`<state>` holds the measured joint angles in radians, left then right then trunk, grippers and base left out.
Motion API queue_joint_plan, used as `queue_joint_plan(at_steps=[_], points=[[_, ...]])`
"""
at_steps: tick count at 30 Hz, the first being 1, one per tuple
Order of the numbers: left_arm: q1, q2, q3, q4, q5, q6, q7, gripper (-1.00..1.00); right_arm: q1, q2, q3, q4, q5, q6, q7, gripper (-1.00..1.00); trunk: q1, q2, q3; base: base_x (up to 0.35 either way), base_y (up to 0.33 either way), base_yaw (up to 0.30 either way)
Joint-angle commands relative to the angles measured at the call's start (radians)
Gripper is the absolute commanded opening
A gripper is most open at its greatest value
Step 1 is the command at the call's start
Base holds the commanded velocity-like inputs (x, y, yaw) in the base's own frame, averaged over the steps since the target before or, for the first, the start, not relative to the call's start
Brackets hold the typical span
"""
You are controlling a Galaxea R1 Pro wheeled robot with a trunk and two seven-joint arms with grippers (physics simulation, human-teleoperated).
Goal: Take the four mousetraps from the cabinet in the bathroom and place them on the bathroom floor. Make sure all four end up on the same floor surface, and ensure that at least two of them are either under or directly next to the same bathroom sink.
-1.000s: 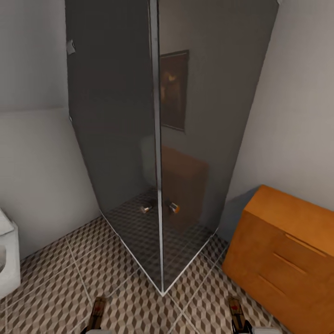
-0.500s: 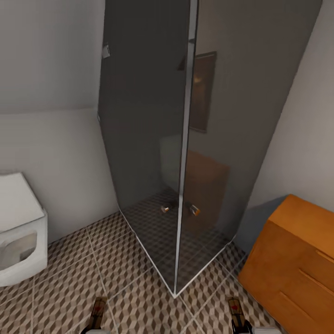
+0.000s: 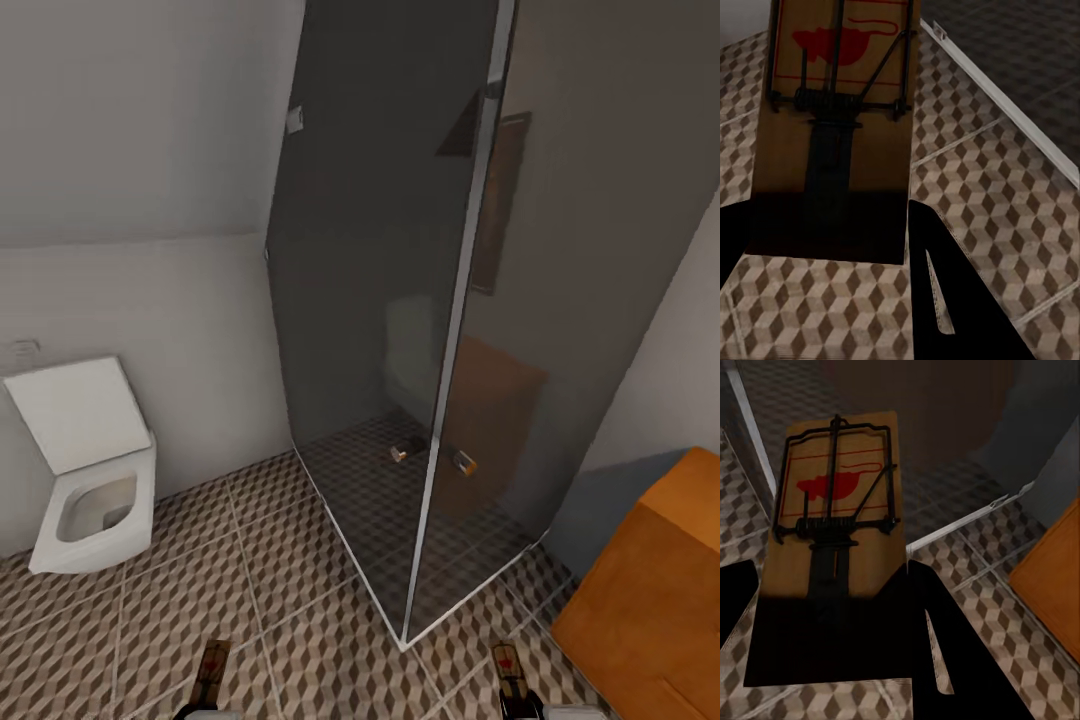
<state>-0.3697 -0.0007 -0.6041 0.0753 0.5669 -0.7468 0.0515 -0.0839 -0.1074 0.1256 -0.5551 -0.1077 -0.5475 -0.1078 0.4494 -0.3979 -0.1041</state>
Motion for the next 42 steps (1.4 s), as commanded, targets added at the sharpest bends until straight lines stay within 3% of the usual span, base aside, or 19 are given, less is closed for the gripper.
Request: queue_joint_plan(at_steps=[1,42], points=[[-0.002,-0.001,-0.008,0.003,-0.004,-0.003,0.011,-1.00,-0.001,-0.002,0.008,0.000,-0.010,-0.004,-0.006,-1.00,0.001,-0.002,-0.002,0.000,0.000,0.281],[-0.002,-0.001,-0.008,0.003,-0.004,-0.003,0.011,-1.00,-0.001,-0.002,0.008,0.000,-0.010,-0.003,-0.006,-1.00,0.001,-0.002,0.022,0.000,0.005,0.280]])
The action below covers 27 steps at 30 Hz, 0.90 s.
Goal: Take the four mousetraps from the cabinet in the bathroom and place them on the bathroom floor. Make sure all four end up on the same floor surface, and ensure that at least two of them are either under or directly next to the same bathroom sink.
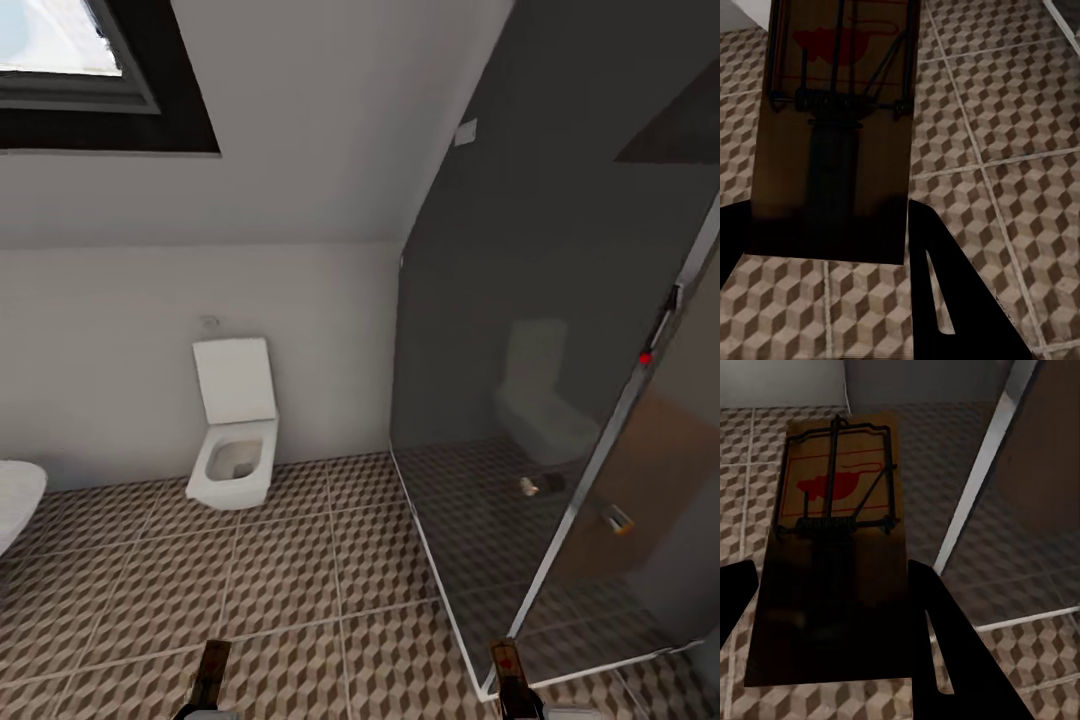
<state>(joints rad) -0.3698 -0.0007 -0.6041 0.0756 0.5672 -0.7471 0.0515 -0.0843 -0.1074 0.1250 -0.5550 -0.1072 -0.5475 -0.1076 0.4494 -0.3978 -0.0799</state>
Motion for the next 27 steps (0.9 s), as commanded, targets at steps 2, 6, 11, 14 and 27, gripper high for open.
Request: queue_joint_plan(at_steps=[2,6,11,14,27], points=[[-0.001,-0.001,-0.008,0.003,-0.004,-0.003,0.011,-1.00,0.000,-0.002,0.008,0.000,-0.011,-0.003,-0.006,-1.00,0.001,-0.002,-0.001,0.000,0.195,0.280],[-0.001,0.000,-0.008,0.003,-0.004,-0.003,0.011,-1.00,0.000,-0.002,0.008,0.000,-0.011,-0.003,-0.006,-1.00,0.001,-0.002,0.000,0.000,0.255,0.208],[-0.001,-0.001,-0.008,0.003,-0.004,-0.003,0.011,-1.00,0.000,-0.002,0.008,0.000,-0.011,-0.003,-0.006,-1.00,0.001,-0.002,0.001,0.000,0.278,0.048],[-0.001,-0.001,-0.008,0.003,-0.004,-0.003,0.011,-1.00,0.000,-0.002,0.008,0.000,-0.011,-0.003,-0.006,-1.00,0.001,-0.002,0.001,0.000,0.283,0.007],[-0.001,-0.001,-0.008,0.003,-0.004,-0.003,0.011,-1.00,0.000,-0.002,0.008,0.000,-0.011,-0.003,-0.006,-1.00,0.001,-0.002,0.001,0.044,0.274,0.001]])
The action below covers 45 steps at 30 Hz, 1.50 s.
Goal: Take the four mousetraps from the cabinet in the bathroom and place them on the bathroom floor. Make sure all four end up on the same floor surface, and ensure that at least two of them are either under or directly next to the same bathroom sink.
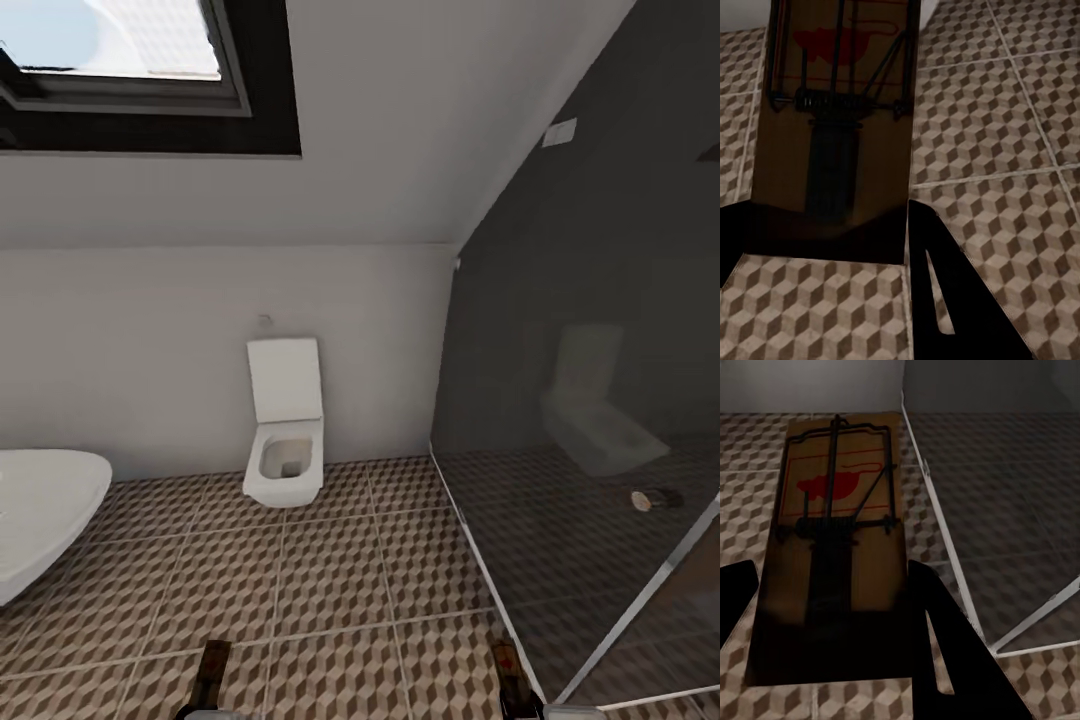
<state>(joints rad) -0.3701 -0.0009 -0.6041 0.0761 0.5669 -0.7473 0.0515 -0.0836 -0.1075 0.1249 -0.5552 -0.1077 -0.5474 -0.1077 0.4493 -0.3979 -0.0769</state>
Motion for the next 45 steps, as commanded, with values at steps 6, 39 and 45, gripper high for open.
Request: queue_joint_plan(at_steps=[6,39,45], points=[[-0.001,-0.001,-0.008,0.002,-0.004,-0.003,0.011,-1.00,-0.001,-0.001,0.009,0.000,-0.010,-0.004,-0.006,-1.00,0.001,-0.002,-0.002,0.094,0.196,0.003],[-0.001,-0.001,-0.008,0.002,-0.004,-0.003,0.011,-1.00,-0.001,-0.001,0.010,0.000,-0.010,-0.005,-0.006,-1.00,0.001,-0.002,-0.002,0.186,0.006,0.137],[-0.001,-0.001,-0.008,0.002,-0.004,-0.003,0.010,-1.00,-0.001,-0.001,0.010,0.000,-0.009,-0.005,-0.006,-1.00,0.001,-0.002,-0.002,0.328,0.032,0.000]])
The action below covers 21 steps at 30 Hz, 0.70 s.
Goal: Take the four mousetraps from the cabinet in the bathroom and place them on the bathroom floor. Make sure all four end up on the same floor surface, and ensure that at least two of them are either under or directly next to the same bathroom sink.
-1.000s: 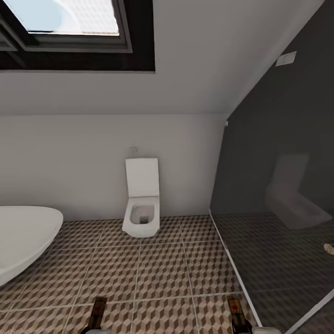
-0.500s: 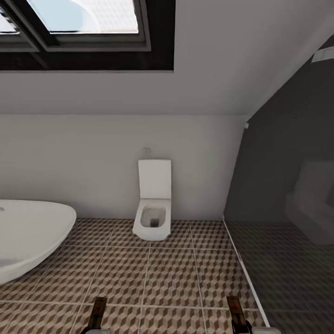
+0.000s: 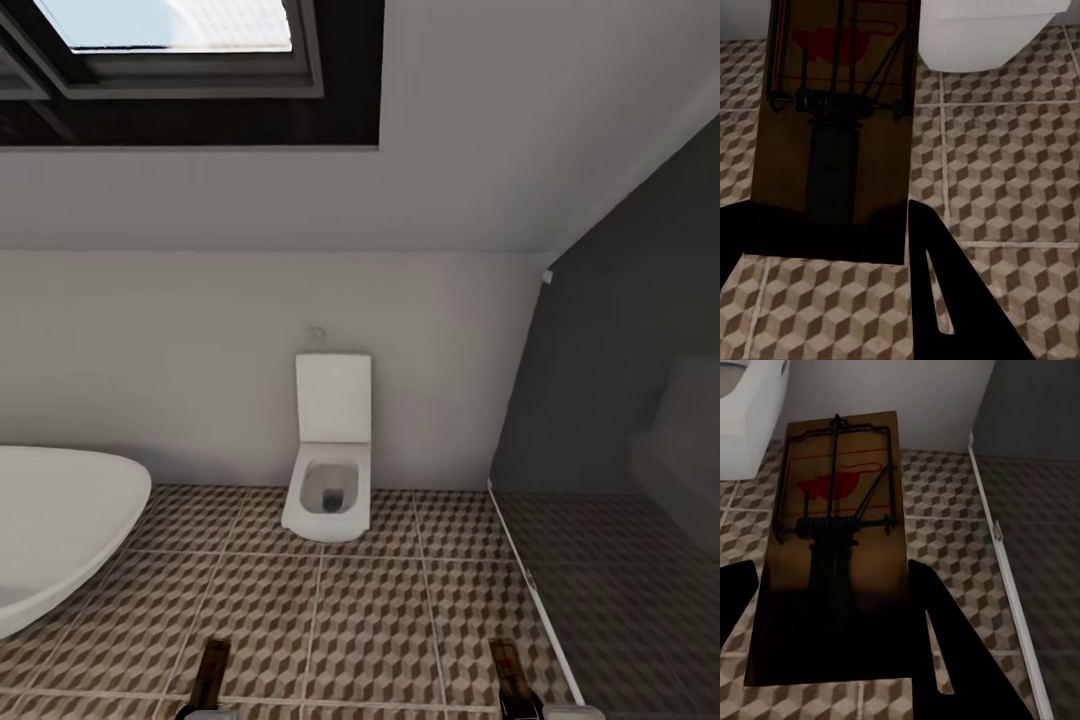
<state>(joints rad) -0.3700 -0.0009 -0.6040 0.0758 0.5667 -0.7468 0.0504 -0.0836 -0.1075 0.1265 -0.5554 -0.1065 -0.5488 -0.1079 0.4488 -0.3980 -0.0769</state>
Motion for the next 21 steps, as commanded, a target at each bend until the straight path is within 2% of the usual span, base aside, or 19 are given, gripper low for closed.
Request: queue_joint_plan(at_steps=[1,8,21], points=[[-0.001,-0.001,-0.008,0.002,-0.004,-0.003,0.011,-1.00,-0.001,-0.001,0.009,0.000,-0.011,-0.003,-0.006,-1.00,0.001,-0.002,-0.002,0.329,0.071,0.000],[-0.001,-0.001,-0.008,0.002,-0.004,-0.003,0.011,-1.00,-0.001,-0.001,0.009,0.000,-0.011,-0.003,-0.004,-1.00,0.001,-0.002,-0.002,0.282,0.076,-0.005],[-0.001,-0.001,-0.008,0.002,-0.004,-0.003,0.011,-1.00,-0.001,-0.001,0.009,0.001,-0.010,-0.002,-0.004,-1.00,0.001,-0.002,-0.001,0.023,0.007,-0.018]])
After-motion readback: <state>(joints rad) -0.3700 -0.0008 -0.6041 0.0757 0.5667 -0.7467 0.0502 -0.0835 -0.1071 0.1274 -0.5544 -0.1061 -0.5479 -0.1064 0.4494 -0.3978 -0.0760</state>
